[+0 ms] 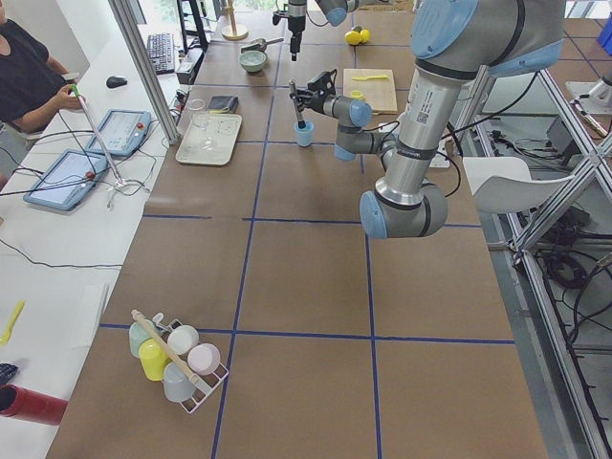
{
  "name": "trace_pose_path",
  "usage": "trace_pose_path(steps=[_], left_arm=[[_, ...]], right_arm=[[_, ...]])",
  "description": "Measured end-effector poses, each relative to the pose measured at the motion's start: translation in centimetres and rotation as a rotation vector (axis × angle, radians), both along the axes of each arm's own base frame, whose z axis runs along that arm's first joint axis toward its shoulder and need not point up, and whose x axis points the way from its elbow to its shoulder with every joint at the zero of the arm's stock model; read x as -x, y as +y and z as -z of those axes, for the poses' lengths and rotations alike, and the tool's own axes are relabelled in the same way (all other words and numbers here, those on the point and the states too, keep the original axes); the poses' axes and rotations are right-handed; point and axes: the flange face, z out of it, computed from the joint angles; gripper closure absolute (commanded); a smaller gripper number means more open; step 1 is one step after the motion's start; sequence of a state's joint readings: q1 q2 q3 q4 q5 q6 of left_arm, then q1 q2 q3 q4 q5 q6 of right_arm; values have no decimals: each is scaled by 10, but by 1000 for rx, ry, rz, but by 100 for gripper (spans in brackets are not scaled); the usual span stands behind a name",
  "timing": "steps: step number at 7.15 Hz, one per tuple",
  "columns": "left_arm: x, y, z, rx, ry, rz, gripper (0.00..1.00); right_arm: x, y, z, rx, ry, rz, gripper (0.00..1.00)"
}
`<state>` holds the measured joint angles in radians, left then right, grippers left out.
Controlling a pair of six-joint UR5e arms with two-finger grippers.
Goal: Squeeze lemon into cup
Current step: 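Press the muddler down on the lemon slice inside the cup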
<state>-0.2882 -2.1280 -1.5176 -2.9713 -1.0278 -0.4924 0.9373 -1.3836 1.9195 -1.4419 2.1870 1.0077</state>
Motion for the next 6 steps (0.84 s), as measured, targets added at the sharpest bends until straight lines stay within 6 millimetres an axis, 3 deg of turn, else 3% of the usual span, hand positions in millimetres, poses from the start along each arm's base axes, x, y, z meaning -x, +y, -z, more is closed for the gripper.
trace_pose_path(steps=[2,6], left_arm=[[-14,5,-10,7,-27,-15,100],[-19,9,-12,7,-33,-23,100]], right_arm=[[0,0,-1,1,2,-1,0],[1,-1,0,1,-1,-1,0]])
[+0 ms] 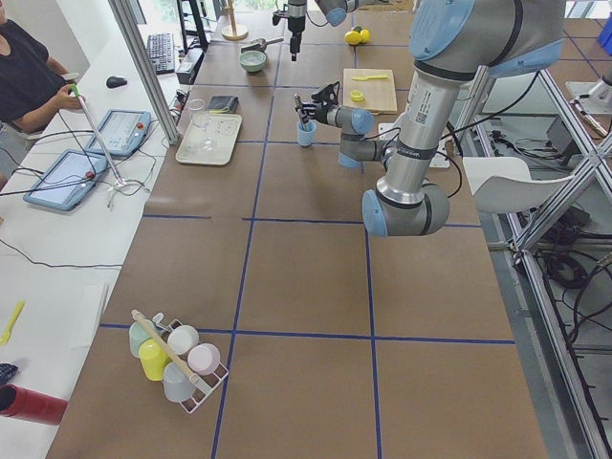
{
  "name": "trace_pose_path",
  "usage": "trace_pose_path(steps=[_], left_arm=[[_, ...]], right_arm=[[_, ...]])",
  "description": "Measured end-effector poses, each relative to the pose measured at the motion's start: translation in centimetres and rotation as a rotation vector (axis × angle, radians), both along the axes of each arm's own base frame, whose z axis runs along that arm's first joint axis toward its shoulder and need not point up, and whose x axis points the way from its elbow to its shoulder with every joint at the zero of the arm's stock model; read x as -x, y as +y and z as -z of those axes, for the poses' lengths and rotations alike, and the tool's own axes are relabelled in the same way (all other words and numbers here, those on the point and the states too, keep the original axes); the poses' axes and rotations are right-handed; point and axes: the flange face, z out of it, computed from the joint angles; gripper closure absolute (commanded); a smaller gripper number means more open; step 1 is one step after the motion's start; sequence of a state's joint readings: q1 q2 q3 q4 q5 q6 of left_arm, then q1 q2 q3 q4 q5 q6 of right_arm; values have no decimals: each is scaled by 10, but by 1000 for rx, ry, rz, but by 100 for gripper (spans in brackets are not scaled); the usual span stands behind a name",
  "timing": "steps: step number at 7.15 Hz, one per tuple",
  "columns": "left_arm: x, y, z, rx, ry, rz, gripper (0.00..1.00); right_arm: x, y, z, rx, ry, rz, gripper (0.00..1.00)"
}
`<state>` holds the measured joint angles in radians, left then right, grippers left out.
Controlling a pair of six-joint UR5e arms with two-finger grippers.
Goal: Squeeze lemon into cup
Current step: 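Press the muddler down on the lemon slice inside the cup, then lift the muddler out of the cup with the left gripper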
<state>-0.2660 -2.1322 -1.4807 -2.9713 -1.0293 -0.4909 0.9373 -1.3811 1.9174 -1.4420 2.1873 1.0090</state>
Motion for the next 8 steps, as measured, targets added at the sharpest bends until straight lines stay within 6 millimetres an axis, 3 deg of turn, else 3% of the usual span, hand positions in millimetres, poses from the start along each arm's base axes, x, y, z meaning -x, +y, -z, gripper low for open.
trace_pose_path(steps=[2,5,6,8], left_arm=[[7,2,11,-8,24,1,100],[79,-13,76,-162,64,116,100],[95,-24,84,-178,66,148,100],[97,-45,82,-93,-3,146,100]], right_arm=[[0,-1,2,-3,-2,0,0],[0,-1,4,-5,-4,-1,0],[0,-2,4,-4,-5,-2,0],[-3,-2,3,-2,-7,-3,0]])
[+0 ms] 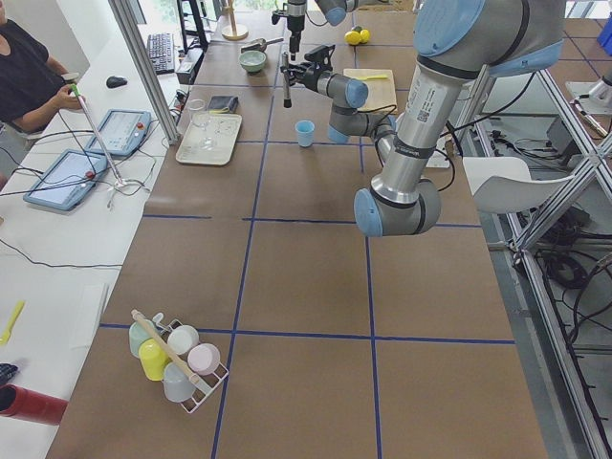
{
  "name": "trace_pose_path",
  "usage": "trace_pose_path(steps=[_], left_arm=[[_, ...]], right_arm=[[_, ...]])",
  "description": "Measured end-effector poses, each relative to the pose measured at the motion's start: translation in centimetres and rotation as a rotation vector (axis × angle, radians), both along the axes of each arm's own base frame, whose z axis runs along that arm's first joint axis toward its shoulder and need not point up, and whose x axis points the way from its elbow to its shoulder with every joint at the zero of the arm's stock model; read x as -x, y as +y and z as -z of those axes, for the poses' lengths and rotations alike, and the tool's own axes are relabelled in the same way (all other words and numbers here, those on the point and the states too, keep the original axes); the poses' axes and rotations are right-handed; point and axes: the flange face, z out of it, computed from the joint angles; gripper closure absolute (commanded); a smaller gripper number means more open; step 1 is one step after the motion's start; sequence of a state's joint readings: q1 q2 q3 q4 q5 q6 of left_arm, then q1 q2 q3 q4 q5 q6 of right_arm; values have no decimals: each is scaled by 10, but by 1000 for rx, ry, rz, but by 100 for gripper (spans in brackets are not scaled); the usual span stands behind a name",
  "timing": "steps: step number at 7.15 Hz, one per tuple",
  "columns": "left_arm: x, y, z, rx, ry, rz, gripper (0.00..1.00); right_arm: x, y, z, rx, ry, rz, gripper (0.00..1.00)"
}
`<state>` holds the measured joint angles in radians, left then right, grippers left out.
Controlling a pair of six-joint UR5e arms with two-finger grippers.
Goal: Squeeze lemon into cup
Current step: 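Lift the muddler out of the cup with the left gripper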
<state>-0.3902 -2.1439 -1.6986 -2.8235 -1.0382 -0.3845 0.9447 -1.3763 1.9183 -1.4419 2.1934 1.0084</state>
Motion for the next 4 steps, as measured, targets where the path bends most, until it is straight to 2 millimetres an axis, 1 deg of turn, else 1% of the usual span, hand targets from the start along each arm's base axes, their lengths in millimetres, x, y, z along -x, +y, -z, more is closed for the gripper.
trace_pose_path(steps=[1,2,3,4], left_arm=[[-2,-15,-7,69,-61,8,100],[2,-31,-25,123,-117,23,100],[16,-51,-52,175,-150,5,100],[39,-77,-76,243,-147,-76,100]], right_arm=[[-1,0,0,1,0,0,0],[-1,1,0,1,-1,0,0],[-2,1,0,2,-1,-1,0],[-2,1,-1,2,0,-1,0]])
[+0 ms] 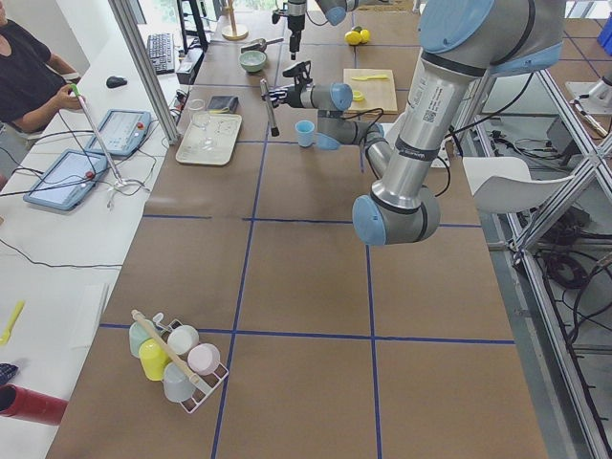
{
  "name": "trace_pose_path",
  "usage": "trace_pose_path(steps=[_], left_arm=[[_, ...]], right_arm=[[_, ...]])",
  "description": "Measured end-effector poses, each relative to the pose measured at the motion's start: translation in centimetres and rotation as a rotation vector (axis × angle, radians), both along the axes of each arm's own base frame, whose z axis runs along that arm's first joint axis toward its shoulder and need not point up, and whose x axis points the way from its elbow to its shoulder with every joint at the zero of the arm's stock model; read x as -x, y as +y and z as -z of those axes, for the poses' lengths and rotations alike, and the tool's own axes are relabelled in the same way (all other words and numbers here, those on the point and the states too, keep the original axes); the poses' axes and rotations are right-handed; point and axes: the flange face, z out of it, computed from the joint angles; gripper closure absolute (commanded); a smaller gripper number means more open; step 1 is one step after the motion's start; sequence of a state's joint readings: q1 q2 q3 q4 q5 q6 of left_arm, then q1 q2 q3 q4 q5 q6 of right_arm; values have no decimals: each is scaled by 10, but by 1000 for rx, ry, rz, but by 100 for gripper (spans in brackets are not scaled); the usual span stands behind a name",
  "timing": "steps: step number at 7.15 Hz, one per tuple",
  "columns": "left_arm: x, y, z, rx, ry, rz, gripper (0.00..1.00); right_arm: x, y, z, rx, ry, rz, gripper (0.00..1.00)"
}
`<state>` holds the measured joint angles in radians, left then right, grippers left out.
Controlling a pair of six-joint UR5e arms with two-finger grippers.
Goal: Squeeze lemon into cup
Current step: 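Lift the muddler out of the cup with the left gripper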
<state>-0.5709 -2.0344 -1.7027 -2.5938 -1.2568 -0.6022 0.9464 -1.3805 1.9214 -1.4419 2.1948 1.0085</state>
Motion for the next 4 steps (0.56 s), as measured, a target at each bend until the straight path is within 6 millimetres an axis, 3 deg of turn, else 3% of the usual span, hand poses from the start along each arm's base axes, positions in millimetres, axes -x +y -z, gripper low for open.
trace_pose_path(steps=[1,2,4], left_arm=[[26,-22,-23,95,15,-105,100],[49,-29,-53,183,-10,-182,100],[93,-18,-117,361,-118,-224,100]], right_arm=[[0,0,0,0,1,0,0],[0,0,-1,0,2,0,0],[1,0,-1,-1,3,2,0]])
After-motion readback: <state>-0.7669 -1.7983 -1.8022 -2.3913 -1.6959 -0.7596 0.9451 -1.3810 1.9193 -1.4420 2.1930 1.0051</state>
